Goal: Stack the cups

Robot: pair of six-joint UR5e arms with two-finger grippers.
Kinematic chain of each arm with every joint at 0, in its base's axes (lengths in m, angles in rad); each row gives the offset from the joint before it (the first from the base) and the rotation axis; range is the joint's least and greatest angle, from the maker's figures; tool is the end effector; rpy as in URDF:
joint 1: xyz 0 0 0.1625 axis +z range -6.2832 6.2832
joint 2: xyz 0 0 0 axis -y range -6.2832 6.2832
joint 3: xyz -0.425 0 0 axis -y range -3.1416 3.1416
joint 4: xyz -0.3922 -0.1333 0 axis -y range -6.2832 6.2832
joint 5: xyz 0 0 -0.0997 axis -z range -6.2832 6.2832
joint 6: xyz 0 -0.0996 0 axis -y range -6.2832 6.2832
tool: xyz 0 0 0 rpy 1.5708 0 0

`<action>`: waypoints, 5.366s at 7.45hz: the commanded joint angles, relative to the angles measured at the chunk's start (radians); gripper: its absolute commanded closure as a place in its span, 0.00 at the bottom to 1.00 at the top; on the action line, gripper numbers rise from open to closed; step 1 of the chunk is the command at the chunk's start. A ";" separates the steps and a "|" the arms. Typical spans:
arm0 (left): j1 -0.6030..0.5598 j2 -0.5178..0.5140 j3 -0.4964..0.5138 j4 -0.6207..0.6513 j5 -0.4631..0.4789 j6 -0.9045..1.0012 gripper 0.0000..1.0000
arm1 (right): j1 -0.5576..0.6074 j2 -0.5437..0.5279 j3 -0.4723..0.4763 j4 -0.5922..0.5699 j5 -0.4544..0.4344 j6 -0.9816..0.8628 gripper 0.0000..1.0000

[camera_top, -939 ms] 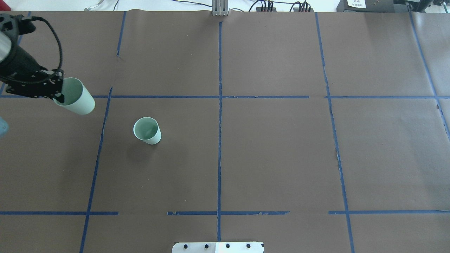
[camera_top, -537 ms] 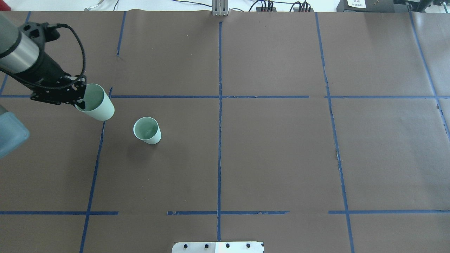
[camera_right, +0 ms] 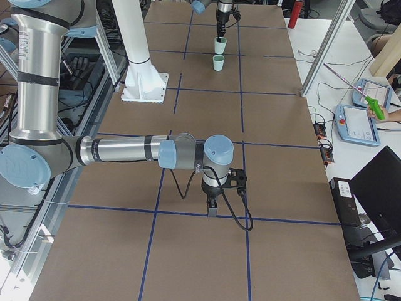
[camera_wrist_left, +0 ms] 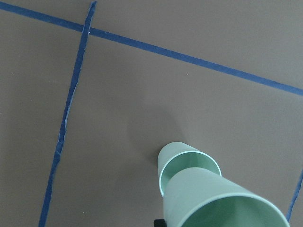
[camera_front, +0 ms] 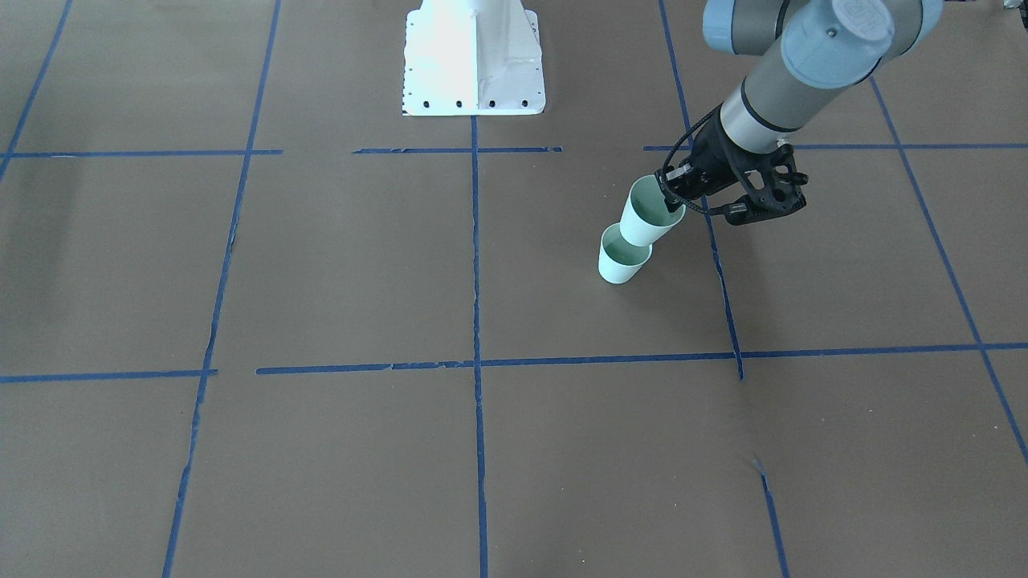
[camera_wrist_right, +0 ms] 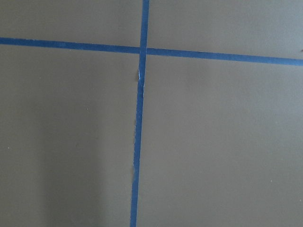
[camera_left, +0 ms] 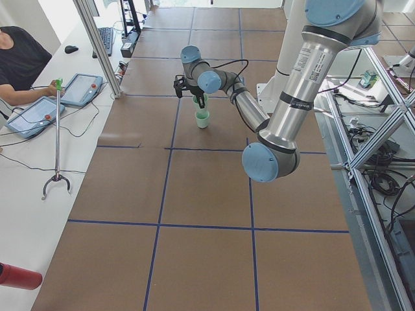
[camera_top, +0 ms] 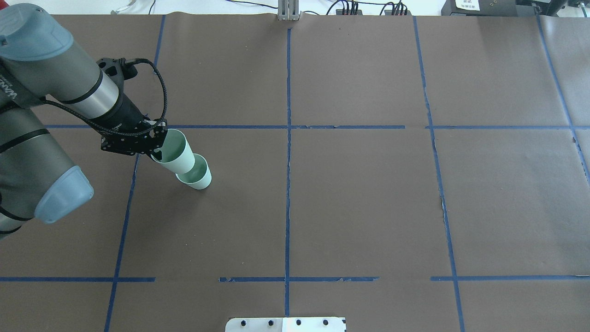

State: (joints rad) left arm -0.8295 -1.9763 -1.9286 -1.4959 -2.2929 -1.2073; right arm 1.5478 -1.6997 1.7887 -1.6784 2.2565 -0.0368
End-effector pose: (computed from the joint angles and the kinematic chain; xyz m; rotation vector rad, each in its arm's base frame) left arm 0.3389 -0.4701 0.2763 -0.2034 0.9322 -0.1818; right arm 0.0602 -0.4358 0.6280 -0.0131 -0.6859 -0.0511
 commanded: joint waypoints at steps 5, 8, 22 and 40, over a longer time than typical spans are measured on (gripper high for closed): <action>0.013 -0.021 0.082 -0.056 0.001 0.000 1.00 | 0.000 0.000 0.000 0.000 0.000 0.002 0.00; 0.015 -0.023 0.105 -0.099 0.001 0.002 0.31 | 0.000 0.000 0.000 -0.001 0.000 0.000 0.00; -0.622 0.322 0.207 -0.075 -0.003 1.128 0.00 | 0.000 0.000 0.000 -0.001 0.000 0.000 0.00; -0.764 0.424 0.298 -0.075 -0.013 1.279 0.00 | 0.000 0.000 0.000 0.000 0.000 0.000 0.00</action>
State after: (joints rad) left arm -1.5938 -1.5518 -1.6311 -1.5719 -2.3038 0.0732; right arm 1.5478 -1.6996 1.7887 -1.6789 2.2565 -0.0368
